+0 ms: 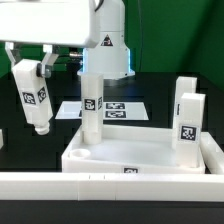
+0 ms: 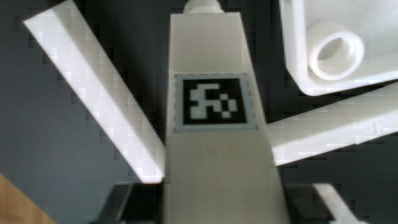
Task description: Assemble desk
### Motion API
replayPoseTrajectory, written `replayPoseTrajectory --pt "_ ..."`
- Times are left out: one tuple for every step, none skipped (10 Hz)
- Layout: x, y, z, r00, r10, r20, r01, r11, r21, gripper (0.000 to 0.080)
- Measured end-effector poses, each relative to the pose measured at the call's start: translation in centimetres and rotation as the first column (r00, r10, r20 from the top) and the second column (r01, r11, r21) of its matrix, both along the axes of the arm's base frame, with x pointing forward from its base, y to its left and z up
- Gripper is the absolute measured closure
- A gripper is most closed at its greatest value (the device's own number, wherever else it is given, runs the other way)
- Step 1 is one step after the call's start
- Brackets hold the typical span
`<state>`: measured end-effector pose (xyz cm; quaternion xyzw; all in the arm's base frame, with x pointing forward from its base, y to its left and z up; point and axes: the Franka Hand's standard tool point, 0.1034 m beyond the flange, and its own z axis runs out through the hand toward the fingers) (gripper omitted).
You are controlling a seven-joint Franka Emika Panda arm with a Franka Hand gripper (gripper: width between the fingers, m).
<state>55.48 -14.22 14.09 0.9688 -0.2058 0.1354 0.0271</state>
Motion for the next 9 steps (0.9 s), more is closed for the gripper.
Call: replayPoseTrajectory --pt "0.7 1.5 0.2 1.000 -0.008 0.023 0.008 1.000 -0.004 0.0509" --pt "1.2 2.7 0.4 0.999 0.045 0.024 -0.045 0.999 -0.018 0.0509" --pt "1.7 3.0 0.8 0.996 0.083 0.013 -0.083 0.996 -0.017 0.0509" --pt "1.6 2.8 0.6 0.997 0.079 0.013 -0.079 0.997 -0.018 0.0509" --pt "1.5 2.9 0.5 0.997 0.079 0.010 -0.079 0.997 -0.018 0.0509" --pt "1.5 2.9 0.5 0.997 0.079 0.010 -0.079 0.997 -0.018 0.0509" --pt "1.6 3.0 0.5 0.997 0.081 0.010 -0.081 0.997 -0.018 0.0509" --pt "1.9 3.8 0.7 0.995 0.094 0.017 -0.094 0.995 -0.019 0.0509" --pt "2.7 5.0 1.1 0.993 0.112 0.026 -0.112 0.994 -0.016 0.0509"
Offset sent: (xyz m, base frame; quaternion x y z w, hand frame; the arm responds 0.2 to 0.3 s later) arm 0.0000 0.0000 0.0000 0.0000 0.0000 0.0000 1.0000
